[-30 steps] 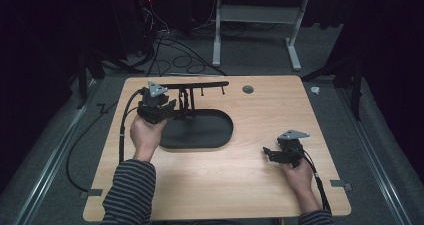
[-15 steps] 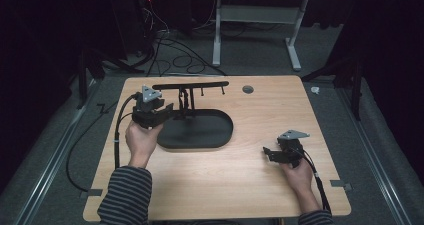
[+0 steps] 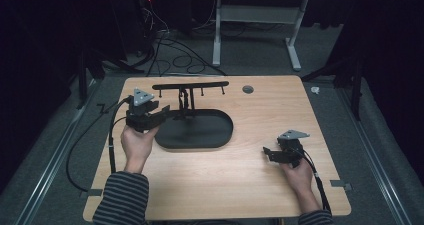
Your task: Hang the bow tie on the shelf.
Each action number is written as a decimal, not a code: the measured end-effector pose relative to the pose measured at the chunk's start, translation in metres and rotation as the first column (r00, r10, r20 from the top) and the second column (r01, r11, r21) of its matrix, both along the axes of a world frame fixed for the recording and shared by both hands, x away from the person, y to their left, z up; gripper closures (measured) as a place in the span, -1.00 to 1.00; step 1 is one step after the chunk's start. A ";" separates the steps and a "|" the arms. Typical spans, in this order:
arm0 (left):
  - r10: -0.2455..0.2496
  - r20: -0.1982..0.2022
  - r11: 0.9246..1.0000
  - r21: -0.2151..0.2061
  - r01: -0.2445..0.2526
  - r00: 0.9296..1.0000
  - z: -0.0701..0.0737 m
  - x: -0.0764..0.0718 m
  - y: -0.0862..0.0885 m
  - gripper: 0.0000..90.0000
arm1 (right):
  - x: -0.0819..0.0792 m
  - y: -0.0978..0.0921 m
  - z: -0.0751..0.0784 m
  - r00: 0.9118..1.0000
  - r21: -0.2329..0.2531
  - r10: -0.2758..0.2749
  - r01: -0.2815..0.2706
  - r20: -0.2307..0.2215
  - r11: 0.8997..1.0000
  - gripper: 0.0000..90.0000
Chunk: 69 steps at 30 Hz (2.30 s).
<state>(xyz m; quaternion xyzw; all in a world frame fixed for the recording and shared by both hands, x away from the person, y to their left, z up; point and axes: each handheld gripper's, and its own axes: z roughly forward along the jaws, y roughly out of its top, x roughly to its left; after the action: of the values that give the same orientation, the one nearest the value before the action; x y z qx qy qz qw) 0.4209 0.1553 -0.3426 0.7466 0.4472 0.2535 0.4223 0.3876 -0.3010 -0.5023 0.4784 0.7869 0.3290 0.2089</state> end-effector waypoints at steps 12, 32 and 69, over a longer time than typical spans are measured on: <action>0.017 0.003 1.000 -0.007 -0.017 1.000 -0.001 -0.009 0.007 0.20 | 0.000 0.000 0.000 1.000 0.000 0.000 0.000 0.000 1.000 -0.37; 0.036 -0.005 0.999 -0.013 -0.036 0.999 -0.009 -0.025 0.020 0.21 | 0.000 0.000 0.000 1.000 0.000 0.000 0.000 0.000 1.000 -0.37; 0.055 -0.012 0.996 -0.071 -0.056 0.998 -0.031 -0.053 0.027 0.16 | 0.000 0.000 0.000 1.000 0.000 -0.001 0.001 -0.001 1.000 -0.37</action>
<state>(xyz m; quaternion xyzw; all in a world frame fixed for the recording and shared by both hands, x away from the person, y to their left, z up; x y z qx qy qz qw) 0.3680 0.1823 -0.3739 0.7196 0.4785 0.2453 0.4394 0.3875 -0.3008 -0.5023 0.4790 0.7866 0.3289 0.2087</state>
